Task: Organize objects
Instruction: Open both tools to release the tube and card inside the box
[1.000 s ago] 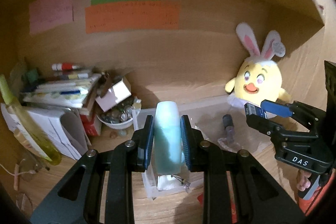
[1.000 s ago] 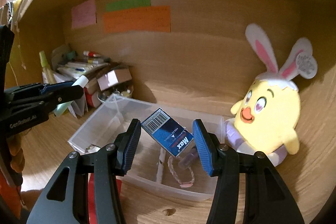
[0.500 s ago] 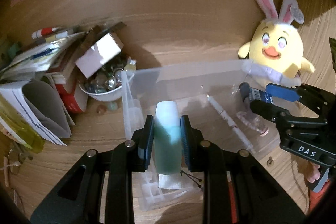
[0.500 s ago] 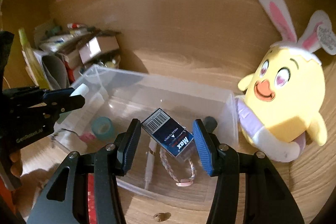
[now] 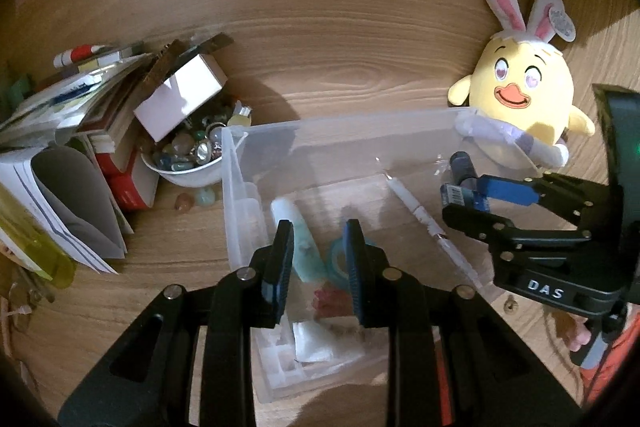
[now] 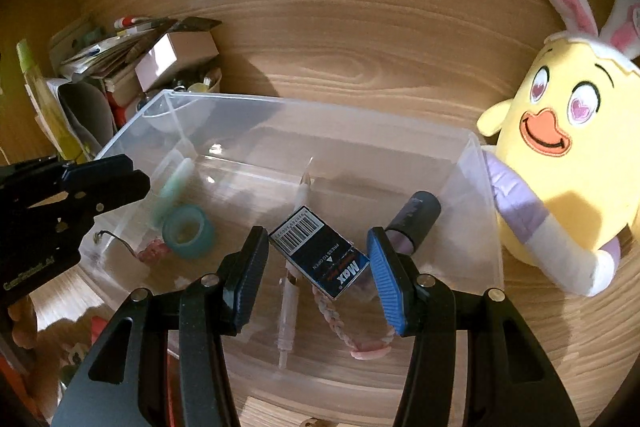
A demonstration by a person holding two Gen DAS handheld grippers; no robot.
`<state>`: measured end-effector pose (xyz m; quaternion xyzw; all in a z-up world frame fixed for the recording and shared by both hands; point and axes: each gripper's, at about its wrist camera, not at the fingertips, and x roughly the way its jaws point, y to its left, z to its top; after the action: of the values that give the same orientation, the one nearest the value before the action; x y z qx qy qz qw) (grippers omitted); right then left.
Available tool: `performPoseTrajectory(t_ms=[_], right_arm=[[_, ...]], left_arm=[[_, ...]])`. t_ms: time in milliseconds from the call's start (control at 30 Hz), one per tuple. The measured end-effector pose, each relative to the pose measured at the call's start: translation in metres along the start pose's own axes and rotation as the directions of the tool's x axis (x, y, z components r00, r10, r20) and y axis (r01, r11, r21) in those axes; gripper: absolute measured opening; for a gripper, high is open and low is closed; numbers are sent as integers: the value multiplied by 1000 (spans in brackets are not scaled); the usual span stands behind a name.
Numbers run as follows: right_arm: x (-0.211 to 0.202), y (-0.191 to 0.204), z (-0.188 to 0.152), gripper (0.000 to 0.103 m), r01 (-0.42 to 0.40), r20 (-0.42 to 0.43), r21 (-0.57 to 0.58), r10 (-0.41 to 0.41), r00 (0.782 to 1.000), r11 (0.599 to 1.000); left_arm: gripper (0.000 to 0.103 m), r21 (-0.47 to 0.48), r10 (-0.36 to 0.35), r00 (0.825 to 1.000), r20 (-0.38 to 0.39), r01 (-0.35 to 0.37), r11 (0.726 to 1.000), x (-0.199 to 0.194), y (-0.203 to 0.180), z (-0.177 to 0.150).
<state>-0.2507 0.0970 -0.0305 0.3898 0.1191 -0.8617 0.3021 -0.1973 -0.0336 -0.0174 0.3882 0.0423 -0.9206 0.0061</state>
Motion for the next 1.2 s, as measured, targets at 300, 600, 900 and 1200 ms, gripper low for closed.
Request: performPoseTrajectory(t_ms=[300, 600, 900, 1200], right_arm=[[0, 2, 2, 49, 41, -3, -5, -41, 999, 999], [-12, 8, 3, 68, 88, 20, -30, -88, 996, 996], [-43, 23, 2, 82, 110, 80, -64, -105, 991, 992], [-89, 35, -13, 83, 86, 155, -74, -74, 985, 994]], left_arm=[[60, 9, 18, 998, 57, -19, 1000, -22, -9, 2], [79, 8, 12, 994, 105, -13, 1000, -52, -9, -1], [93, 30, 47, 986, 158, -53, 998, -84, -9, -17], [98, 8, 71, 976, 205, -75, 997, -113, -6, -34]])
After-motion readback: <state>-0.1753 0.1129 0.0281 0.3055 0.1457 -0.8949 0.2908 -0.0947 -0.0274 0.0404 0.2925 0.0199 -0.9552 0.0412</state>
